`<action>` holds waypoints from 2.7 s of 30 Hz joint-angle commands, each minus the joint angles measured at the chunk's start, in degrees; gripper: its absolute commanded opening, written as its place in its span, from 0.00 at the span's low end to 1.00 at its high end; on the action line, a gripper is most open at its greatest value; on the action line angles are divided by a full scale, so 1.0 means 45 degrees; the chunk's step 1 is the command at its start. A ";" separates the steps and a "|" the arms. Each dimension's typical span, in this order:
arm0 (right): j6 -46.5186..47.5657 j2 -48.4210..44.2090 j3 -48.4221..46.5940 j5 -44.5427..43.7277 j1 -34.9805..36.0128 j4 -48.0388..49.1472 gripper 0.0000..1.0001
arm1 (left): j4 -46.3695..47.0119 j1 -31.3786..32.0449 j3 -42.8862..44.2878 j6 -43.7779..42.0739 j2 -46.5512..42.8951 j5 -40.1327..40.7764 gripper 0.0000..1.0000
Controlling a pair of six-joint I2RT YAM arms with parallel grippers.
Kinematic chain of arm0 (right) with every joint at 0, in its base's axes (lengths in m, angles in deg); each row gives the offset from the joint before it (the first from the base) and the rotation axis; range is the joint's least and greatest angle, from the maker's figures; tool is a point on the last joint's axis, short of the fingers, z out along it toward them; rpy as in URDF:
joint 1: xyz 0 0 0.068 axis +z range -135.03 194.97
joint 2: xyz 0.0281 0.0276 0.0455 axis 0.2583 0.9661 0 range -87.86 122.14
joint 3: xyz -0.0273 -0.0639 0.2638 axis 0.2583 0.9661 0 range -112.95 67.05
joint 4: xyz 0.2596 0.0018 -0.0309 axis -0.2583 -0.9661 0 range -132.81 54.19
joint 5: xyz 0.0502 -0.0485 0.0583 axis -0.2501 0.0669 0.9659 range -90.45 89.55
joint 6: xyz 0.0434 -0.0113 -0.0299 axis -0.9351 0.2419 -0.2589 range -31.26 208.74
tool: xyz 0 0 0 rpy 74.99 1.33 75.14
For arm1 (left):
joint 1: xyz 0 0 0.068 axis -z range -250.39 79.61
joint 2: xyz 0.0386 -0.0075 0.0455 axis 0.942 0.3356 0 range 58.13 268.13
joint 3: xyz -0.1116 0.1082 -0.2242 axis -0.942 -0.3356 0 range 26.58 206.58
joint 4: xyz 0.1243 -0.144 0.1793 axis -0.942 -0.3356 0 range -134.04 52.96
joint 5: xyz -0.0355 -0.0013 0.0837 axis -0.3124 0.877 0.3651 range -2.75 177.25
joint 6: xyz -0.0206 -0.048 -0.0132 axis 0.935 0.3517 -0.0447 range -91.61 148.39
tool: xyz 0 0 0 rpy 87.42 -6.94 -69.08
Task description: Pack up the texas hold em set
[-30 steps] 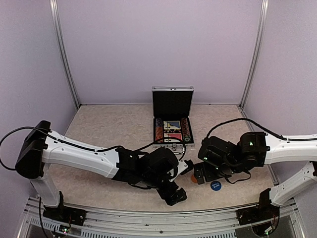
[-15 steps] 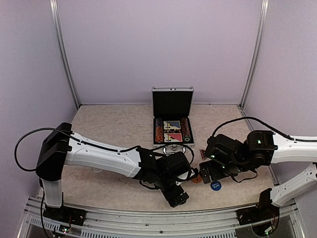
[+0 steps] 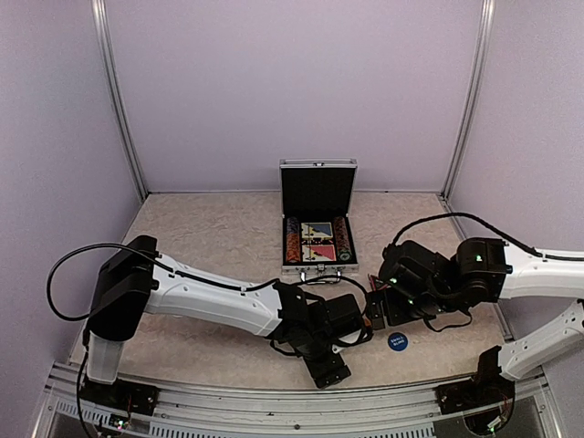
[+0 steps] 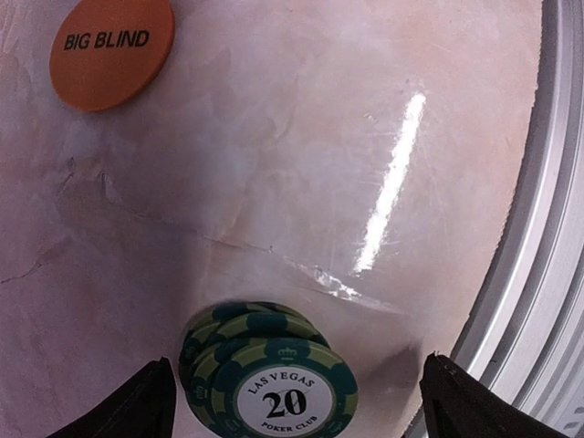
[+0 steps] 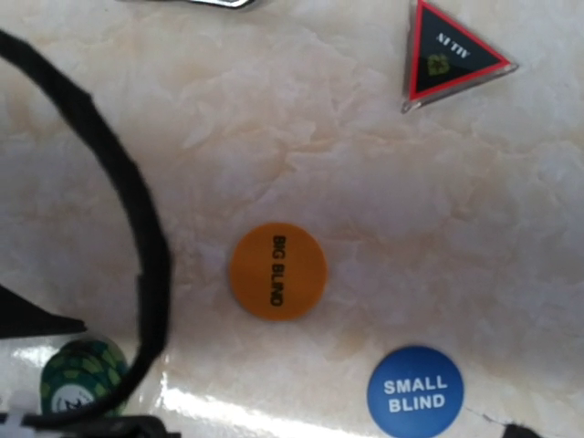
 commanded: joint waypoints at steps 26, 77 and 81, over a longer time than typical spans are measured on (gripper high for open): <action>0.0275 -0.0308 0.0333 -0.0056 -0.0210 0.0506 1.00 | -0.0165 -0.0161 0.0588 -0.0110 0.0804 0.0387 0.56; 0.1095 0.2396 -0.0420 0.1885 0.0458 0.1314 1.00 | 0.1956 -0.1694 -0.5328 0.1440 -0.5511 0.0244 0.99; 0.1139 0.3554 -0.1025 0.2213 0.1036 0.1762 1.00 | 0.2198 -0.2947 -0.6691 0.2358 -0.7175 0.1144 0.99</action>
